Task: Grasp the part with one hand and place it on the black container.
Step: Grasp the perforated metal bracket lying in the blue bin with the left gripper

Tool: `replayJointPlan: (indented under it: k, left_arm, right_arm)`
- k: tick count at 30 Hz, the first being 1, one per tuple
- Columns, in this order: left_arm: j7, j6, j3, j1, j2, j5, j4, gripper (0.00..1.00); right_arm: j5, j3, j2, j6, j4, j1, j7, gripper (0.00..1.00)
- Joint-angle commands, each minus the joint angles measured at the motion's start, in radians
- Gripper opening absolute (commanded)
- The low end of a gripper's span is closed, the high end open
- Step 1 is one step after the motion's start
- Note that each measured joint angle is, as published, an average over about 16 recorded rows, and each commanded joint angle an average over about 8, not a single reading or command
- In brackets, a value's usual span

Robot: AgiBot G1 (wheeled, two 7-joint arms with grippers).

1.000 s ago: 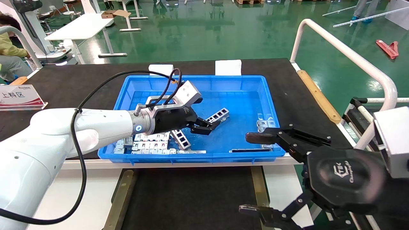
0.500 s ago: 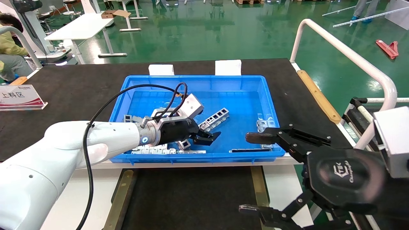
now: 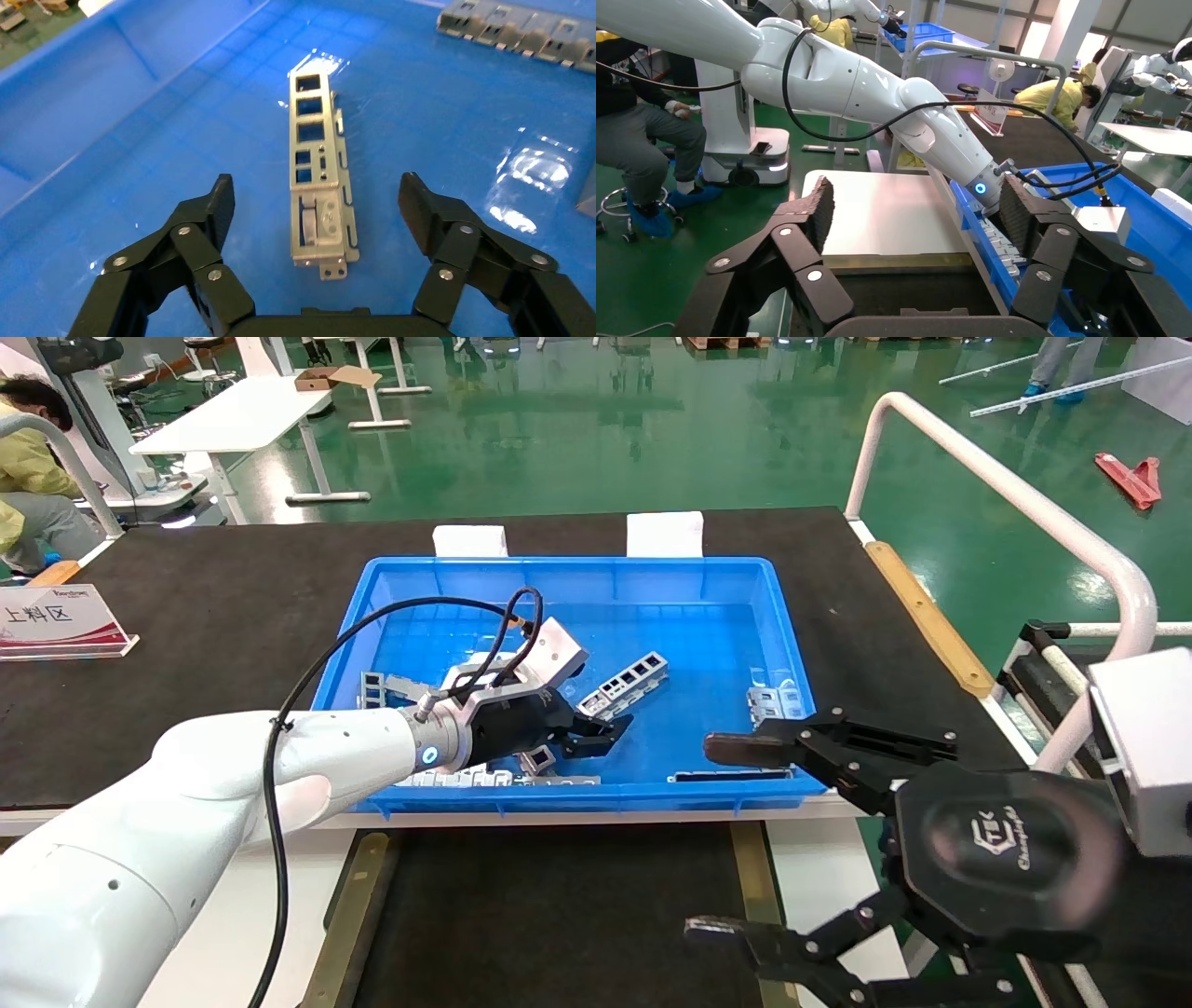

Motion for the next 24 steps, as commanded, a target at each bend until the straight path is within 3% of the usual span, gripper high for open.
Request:
replayJointPlan:
  k: [1,24]
  left_arm:
    - [-0.002,-0.013,0.015,0.004,0.000,-0.013,-0.002,0.00]
    - [-0.004,-0.062,0.105,0.002,-0.003,-0.195,-0.012,0.00]
  right_arm:
    - [0.000,0.000,0.000,0.000,0.000,0.000,0.000,0.00]
    - [0.000,-0.001,0.000,0.000,0.000,0.000,0.000,0.00]
